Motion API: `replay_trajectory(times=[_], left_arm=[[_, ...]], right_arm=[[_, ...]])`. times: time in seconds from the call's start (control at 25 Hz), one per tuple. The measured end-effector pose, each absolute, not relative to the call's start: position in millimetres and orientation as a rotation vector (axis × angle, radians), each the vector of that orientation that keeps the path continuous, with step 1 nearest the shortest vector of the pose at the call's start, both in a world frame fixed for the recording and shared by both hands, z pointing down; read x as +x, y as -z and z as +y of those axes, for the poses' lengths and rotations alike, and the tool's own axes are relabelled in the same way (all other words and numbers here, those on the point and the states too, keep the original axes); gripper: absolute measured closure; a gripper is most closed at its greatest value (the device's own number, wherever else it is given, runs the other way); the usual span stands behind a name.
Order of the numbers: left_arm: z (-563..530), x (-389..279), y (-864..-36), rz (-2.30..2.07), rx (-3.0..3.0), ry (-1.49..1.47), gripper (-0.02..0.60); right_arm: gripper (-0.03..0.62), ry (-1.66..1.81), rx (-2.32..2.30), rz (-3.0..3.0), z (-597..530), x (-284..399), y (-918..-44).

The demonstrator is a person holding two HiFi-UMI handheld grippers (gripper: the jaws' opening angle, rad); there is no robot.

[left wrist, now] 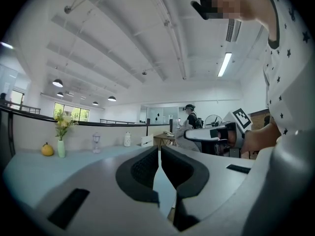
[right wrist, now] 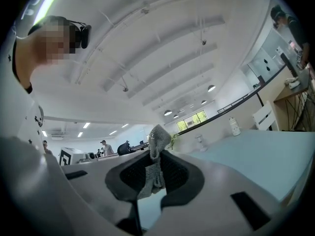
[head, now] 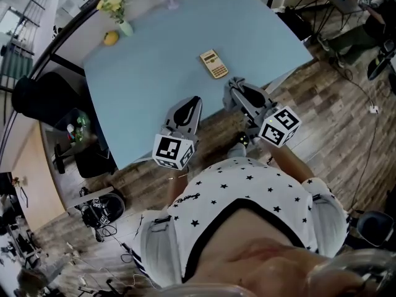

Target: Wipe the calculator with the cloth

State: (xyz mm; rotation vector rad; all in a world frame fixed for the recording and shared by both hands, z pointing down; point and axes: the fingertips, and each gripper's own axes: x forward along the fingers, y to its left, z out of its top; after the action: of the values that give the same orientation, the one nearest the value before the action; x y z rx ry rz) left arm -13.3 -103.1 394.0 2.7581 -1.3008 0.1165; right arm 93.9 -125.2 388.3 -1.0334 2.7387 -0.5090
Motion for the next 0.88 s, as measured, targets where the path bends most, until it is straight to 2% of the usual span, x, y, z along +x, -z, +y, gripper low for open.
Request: replay_trajectory(times=[0.88], left_arm=[[-171.1,27.5,-403.4,-1.519,2.638,-0.167,0.541]], right_arm=[[0.543,0.567,-0.834,2.810,-217.3,136.8,-404.4]])
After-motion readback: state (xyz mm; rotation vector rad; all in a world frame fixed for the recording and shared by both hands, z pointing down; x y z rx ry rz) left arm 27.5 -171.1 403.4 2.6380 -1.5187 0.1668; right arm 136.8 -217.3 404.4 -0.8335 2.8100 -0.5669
